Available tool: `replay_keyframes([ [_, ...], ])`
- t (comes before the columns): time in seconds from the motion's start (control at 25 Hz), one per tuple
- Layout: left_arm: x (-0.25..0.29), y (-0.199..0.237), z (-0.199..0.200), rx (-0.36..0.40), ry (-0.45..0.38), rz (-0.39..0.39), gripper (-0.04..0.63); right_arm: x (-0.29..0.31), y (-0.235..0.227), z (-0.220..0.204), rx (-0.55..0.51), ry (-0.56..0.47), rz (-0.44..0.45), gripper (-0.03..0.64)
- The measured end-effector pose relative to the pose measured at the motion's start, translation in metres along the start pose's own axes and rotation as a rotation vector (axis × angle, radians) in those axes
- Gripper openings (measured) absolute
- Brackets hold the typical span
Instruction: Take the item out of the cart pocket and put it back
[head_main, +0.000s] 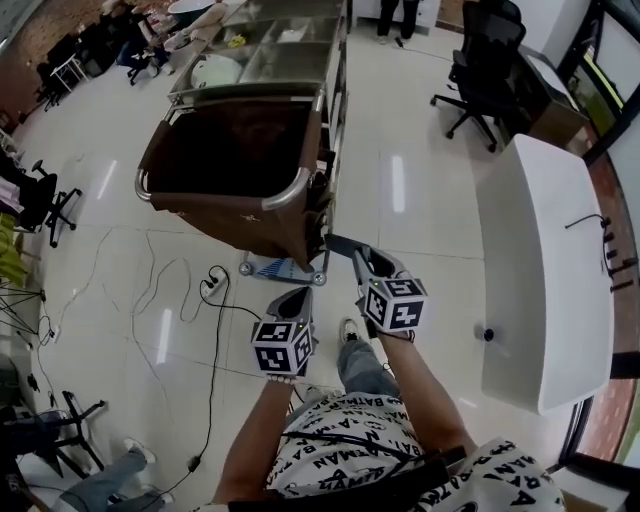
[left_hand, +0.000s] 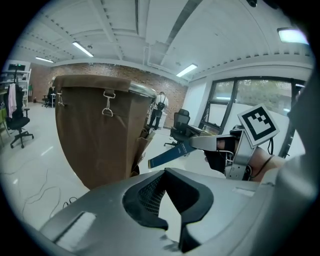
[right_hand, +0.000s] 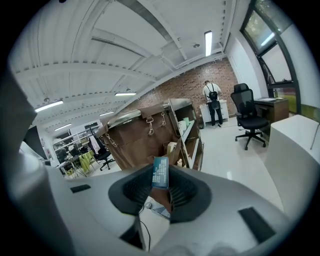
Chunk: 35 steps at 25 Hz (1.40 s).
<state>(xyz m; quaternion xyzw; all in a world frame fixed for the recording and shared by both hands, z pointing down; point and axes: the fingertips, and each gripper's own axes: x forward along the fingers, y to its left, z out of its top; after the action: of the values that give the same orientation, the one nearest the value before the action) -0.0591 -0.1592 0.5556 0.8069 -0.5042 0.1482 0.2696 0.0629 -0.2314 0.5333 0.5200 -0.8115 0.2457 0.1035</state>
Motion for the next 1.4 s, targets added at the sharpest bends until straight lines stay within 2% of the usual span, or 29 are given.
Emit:
replay_keyframes([
  [0.28,0.051,0.004,0.008,0.021,0.047,0.033,0.002,0.052,-0.029,0.008,-0.011,0.030,0.052,0.100],
  [0.64,0.088,0.021,0.007,0.013,0.090,0.112,0.002,0.118,-0.032,-0.015,-0.050,0.105,0.152,0.100],
  [0.76,0.097,0.025,0.003,0.003,0.104,0.132,0.002,0.143,-0.032,-0.032,-0.113,0.145,0.191,0.100],
  [0.96,0.115,0.030,-0.009,-0.020,0.127,0.159,0.002,0.181,-0.034,-0.065,-0.274,0.229,0.261,0.100],
  [1.2,0.128,0.039,-0.021,-0.034,0.154,0.186,0.002,0.209,-0.032,-0.094,-0.398,0.297,0.313,0.100],
  [1.4,0.139,0.045,-0.024,-0.044,0.130,0.188,0.002,0.236,-0.034,-0.127,-0.483,0.354,0.359,0.100],
])
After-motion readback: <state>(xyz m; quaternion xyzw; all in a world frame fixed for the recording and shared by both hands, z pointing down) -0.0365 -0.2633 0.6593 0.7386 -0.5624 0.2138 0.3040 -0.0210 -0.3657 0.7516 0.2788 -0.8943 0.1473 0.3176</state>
